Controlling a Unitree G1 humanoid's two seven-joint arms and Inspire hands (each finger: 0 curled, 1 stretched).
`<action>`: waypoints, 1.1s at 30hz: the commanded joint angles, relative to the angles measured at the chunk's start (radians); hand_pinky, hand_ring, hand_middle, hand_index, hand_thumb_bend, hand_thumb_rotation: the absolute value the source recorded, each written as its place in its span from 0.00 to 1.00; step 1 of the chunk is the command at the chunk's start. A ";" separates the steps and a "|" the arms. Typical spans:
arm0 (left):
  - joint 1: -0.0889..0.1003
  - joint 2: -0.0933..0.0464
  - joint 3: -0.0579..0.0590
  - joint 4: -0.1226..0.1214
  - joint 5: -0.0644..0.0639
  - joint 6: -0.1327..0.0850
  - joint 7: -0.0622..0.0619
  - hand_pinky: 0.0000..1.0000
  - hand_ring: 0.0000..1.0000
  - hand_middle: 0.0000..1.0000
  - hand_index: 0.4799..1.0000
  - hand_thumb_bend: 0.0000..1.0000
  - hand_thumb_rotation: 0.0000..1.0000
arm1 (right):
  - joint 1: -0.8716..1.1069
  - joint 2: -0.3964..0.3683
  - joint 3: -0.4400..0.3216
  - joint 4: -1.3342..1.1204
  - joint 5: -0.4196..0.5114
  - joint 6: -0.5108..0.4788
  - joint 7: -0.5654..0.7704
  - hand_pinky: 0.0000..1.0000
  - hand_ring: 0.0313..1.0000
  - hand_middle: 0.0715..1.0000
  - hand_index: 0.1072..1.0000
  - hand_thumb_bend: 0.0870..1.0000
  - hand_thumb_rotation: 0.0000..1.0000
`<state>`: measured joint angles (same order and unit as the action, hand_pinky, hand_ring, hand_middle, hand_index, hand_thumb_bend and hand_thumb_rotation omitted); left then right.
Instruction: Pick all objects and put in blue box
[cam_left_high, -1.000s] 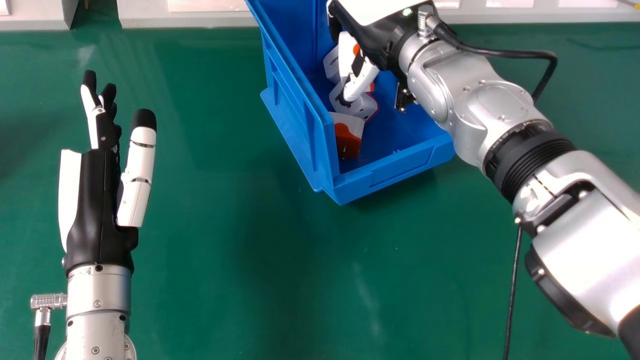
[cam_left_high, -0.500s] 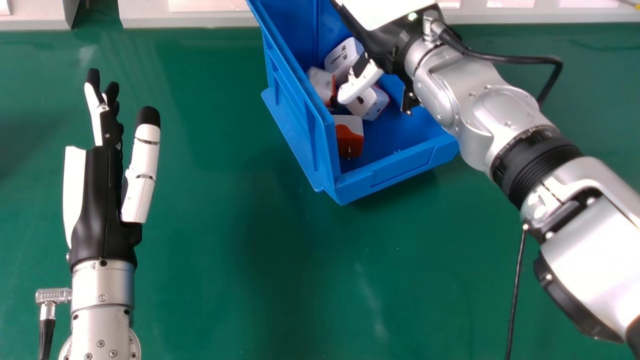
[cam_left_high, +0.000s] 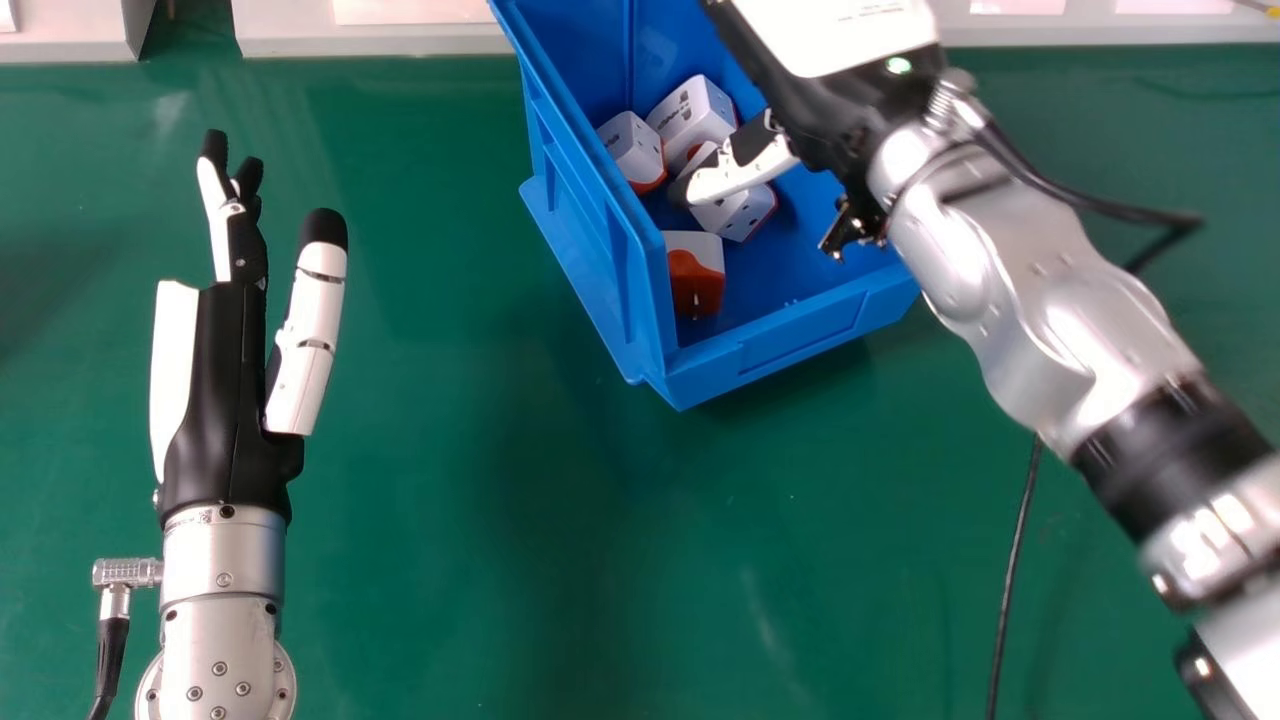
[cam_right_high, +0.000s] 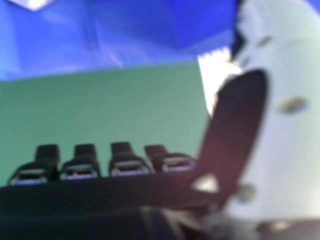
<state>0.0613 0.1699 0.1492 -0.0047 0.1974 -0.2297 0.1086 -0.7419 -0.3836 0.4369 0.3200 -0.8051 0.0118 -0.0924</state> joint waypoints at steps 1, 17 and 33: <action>-0.018 0.014 0.002 -0.007 -0.004 -0.025 0.001 0.99 1.00 1.00 1.00 0.38 1.00 | 0.070 -0.021 -0.071 -0.157 0.029 0.014 0.001 0.97 1.00 1.00 1.00 0.52 0.20; -0.012 0.027 0.008 0.010 -0.025 -0.047 -0.027 0.99 1.00 1.00 1.00 0.37 1.00 | 0.723 0.095 -0.396 -0.718 0.542 -0.052 0.115 0.97 1.00 1.00 1.00 0.34 0.12; 0.059 0.056 0.057 0.036 -0.088 -0.122 -0.051 0.99 1.00 1.00 1.00 0.38 1.00 | 0.990 0.262 -0.397 -0.589 0.666 -0.154 0.096 0.99 1.00 1.00 1.00 0.28 0.69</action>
<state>0.1095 0.2150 0.1960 0.0380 0.1164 -0.3205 0.0632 0.2404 -0.1342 0.0421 -0.2581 -0.1581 -0.1224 0.0035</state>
